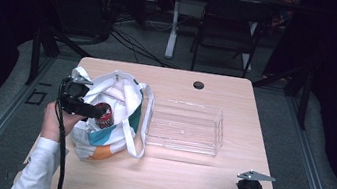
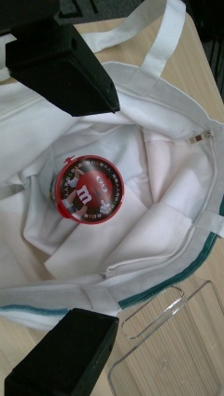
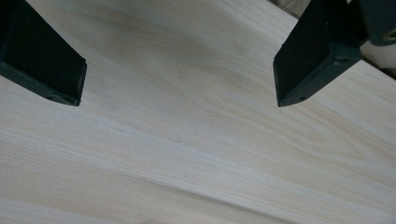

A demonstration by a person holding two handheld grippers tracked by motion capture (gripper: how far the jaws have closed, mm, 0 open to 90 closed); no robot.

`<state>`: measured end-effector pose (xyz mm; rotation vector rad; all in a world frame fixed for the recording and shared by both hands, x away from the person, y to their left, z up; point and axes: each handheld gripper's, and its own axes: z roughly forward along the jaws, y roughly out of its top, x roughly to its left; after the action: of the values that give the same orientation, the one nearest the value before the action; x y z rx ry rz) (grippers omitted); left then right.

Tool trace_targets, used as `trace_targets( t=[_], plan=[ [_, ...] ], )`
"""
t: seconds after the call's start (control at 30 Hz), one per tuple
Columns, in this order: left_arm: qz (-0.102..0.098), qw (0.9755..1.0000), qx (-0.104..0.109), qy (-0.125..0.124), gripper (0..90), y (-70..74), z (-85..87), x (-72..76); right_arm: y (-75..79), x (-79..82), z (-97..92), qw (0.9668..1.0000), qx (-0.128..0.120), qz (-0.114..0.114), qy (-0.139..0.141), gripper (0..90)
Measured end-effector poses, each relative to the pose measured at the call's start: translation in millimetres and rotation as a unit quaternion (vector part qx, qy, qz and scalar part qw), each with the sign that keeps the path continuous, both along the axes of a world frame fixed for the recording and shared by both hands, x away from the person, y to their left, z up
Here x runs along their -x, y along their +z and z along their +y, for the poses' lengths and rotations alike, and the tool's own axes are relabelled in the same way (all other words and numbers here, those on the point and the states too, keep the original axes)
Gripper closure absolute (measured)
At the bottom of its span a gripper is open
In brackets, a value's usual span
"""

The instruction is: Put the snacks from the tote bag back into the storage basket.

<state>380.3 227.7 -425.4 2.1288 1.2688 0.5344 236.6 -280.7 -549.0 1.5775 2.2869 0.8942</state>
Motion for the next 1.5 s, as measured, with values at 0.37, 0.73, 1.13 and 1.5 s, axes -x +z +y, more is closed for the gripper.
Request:
trace_targets(
  t=[0.37, 0.73, 1.13, 1.5],
  plan=[
    [0.031, 0.9995, -0.002, 0.009, 0.1, -13.0, -7.1, -28.1, 0.0, -0.2, 0.8, 1.0000, 0.005, 0.001, 0.001, 2.2],
    [0.076, 0.9969, -0.011, 0.015, 0.1, -35.6, -9.8, -49.5, -0.3, 0.0, 1.1, 1.0000, 0.008, 0.002, 0.000, 2.3],
    [0.110, 0.9931, -0.033, 0.023, 0.4, -58.9, -8.9, -57.9, -0.4, 0.2, 1.8, 1.0000, 0.006, 0.002, 0.003, 2.3],
    [0.124, 0.9912, -0.039, 0.028, 0.1, -68.8, -7.0, -63.1, -0.6, 0.1, 2.7, 0.9999, 0.012, 0.002, 0.005, 2.4]
  ],
)
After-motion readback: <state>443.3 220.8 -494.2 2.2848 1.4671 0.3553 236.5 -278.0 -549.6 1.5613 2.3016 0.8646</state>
